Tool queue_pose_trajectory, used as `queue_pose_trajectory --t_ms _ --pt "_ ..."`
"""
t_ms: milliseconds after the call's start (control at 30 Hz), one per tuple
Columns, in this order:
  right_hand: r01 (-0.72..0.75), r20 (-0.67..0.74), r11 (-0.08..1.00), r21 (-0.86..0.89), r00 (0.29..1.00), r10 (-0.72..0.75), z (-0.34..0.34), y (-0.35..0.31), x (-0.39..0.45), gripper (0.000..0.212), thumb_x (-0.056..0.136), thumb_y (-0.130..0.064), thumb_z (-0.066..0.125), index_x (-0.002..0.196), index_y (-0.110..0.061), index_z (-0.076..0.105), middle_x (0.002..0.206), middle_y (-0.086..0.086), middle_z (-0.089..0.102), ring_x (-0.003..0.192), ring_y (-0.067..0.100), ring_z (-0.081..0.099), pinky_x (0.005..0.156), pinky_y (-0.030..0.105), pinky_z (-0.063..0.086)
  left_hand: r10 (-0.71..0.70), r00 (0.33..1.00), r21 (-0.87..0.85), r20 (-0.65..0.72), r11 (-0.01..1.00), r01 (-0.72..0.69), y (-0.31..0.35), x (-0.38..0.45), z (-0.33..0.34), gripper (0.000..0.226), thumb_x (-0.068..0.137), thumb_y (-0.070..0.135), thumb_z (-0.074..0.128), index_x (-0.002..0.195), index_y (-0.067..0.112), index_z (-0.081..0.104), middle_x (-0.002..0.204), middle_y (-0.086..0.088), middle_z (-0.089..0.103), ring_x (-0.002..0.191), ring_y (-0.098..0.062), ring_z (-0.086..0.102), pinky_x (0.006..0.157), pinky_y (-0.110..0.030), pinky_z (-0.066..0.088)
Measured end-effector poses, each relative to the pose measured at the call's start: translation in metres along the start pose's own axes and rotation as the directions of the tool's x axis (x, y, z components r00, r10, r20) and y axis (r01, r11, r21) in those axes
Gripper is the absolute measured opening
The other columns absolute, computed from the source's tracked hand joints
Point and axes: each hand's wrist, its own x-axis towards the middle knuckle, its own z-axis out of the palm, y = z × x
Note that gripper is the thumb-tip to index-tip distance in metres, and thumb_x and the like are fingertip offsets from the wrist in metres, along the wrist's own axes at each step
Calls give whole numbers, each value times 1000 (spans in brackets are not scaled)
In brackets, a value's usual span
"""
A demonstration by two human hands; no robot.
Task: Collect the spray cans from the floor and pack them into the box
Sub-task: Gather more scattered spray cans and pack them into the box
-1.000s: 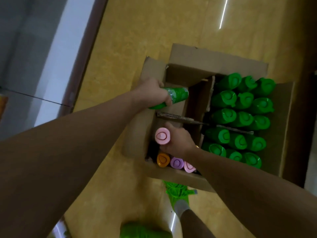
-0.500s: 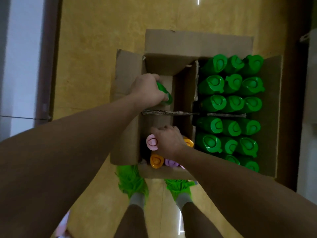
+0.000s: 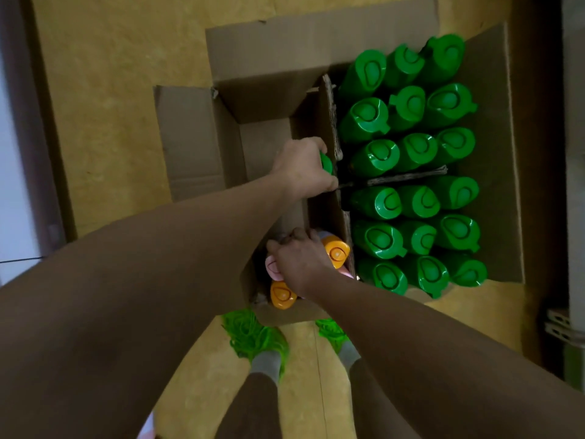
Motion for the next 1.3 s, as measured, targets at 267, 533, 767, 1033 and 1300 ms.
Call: queue_pose_trajectory --t_ms 267,533,767,1033,1300 --pt "-10 12 999 31 1000 9 2 1 -2 28 82 -21 60 109 -22 52 113 8 62 111 36 49 97 52 36 24 999 -32 22 999 -24 7 5 5 78 66 57 84 133 28 58 128 -1 61 120 -21 55 82 -23 37" --pt "-23 79 997 68 997 18 -2 6 -14 62 77 -19 64 135 -15 39 132 16 52 126 40 40 106 57 31 -73 996 -329 57 940 88 -10 -1 -2 82 70 44 87 140 22 53 142 -3 52 130 -19 49 100 -25 39" --pt "92 -30 979 182 996 -88 -19 15 -23 80 65 -32 66 142 -24 43 134 6 52 121 34 42 99 46 38 -149 983 -433 -107 897 89 -35 -27 3 75 76 43 83 142 20 53 143 -2 53 131 -17 48 102 -27 39" --pt "173 -127 980 101 979 -160 -46 11 -13 65 81 -41 52 143 -22 44 139 6 50 125 32 41 99 45 39 -340 838 -367 -426 912 183 -94 -85 0 64 84 51 70 139 23 52 139 -5 52 129 -24 47 107 -45 42" --pt "311 -219 946 -87 921 -323 -42 -48 -2 71 92 -57 47 151 -22 32 153 9 39 141 36 28 113 50 27 -526 582 -408 -620 850 334 -173 -183 34 66 89 51 64 144 19 47 152 -9 41 140 -28 32 113 -41 31"
